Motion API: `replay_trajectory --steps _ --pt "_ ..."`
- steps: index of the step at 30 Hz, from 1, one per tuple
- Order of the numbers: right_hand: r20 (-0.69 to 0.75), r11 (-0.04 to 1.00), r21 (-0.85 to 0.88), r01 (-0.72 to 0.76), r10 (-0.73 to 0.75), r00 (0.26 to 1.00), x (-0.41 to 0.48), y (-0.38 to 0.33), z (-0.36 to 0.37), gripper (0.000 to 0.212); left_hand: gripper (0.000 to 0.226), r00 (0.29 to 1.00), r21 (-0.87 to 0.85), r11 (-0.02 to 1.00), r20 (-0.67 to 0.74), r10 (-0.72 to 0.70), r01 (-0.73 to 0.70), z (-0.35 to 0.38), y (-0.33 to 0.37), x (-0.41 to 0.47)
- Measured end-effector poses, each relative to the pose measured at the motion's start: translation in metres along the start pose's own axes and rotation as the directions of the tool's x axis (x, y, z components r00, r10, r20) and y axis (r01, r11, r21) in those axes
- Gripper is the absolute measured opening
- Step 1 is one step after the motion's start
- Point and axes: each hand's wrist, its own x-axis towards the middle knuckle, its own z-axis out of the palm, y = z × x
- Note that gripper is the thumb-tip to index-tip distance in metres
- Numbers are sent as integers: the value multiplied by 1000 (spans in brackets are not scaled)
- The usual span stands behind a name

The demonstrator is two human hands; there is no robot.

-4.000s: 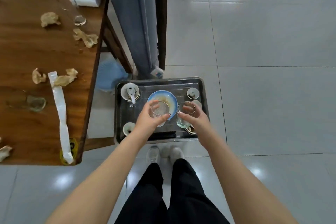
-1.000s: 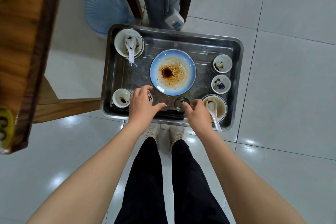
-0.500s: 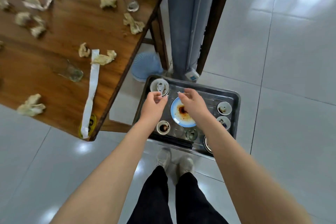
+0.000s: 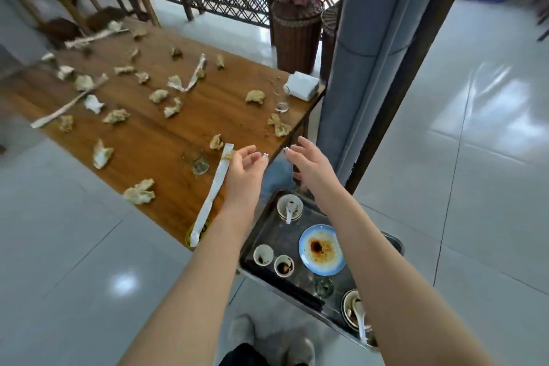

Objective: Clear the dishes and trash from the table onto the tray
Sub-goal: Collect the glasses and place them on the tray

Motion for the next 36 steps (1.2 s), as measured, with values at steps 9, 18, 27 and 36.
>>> replay_trajectory --steps 9,18,27,36 --pt "145 996 -54 76 -67 987 -21 -64 79 58 23 985 -94 995 -169 24 -40 -95 32 -16" --pt "119 989 -83 119 -109 987 -46 -95 201 63 19 987 -108 993 -157 20 -37 -219 39 -19" --pt "-4 993 -96 69 -69 998 -54 -95 266 60 21 996 -124 990 -79 51 -60 -294 43 4" --pt "-158 993 -108 47 -63 985 -8 -86 270 58 9 996 -149 987 57 62 -53 -312 45 73"
